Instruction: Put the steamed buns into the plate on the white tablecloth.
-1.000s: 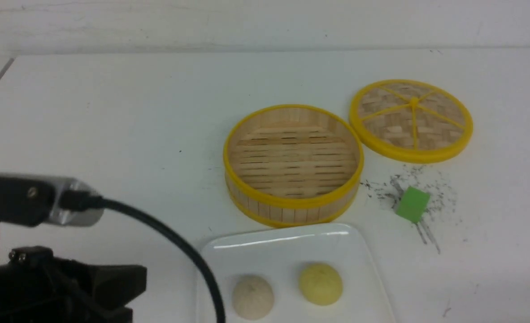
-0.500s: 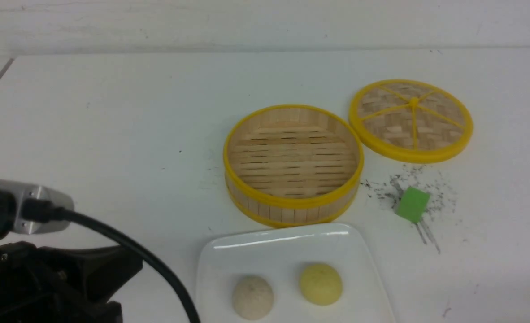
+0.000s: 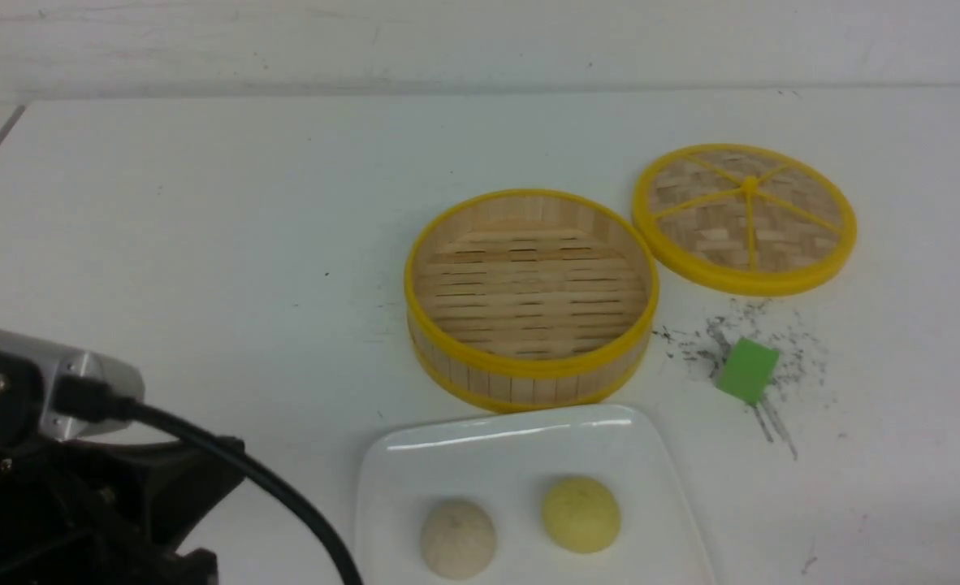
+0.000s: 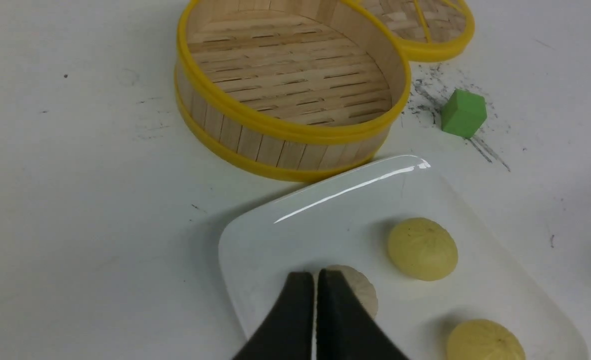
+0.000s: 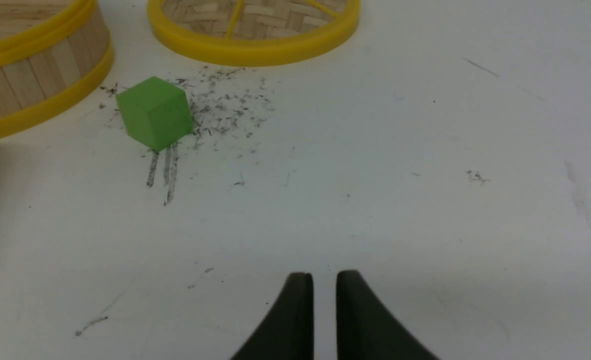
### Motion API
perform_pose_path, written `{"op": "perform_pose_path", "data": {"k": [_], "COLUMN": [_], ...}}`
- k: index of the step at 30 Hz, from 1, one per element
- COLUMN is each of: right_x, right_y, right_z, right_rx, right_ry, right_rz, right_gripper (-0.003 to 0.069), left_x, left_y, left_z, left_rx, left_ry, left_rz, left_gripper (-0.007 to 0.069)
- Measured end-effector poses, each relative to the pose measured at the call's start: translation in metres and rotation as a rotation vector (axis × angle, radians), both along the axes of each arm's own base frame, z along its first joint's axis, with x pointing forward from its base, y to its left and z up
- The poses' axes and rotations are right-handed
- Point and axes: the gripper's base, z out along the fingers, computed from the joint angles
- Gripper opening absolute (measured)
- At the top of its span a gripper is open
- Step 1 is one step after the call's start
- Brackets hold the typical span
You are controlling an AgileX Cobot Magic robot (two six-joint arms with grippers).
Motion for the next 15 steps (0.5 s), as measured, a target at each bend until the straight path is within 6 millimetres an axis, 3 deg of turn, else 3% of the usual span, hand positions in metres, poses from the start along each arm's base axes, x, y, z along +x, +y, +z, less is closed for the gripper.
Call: {"op": "perform_pose_path", "data": {"k": [6,10,15], "right_x": [0.0,0.0,0.0], "right_y": [0.0,0.0,0.0], "right_z": [0.0,0.0,0.0], "right_rx": [0.0,0.0,0.0], "right_ry": [0.0,0.0,0.0], "right_rz": [0.0,0.0,0.0], "right_gripper": [0.0104,0.0111,0.0118], "left_x": [-0.014,-0.022,-0.039], "left_y": [0.015,0.032,0.06], "left_z": [-0.021,-0.03,-0.06], "left_rx": [-0.033,-0.065,-0.056], "left_ry": [-0.075,-0.154,-0.273], "left_rz": [0.03,0.141,0.409], "left_gripper": [0.0043,0.0046,0.0053]}}
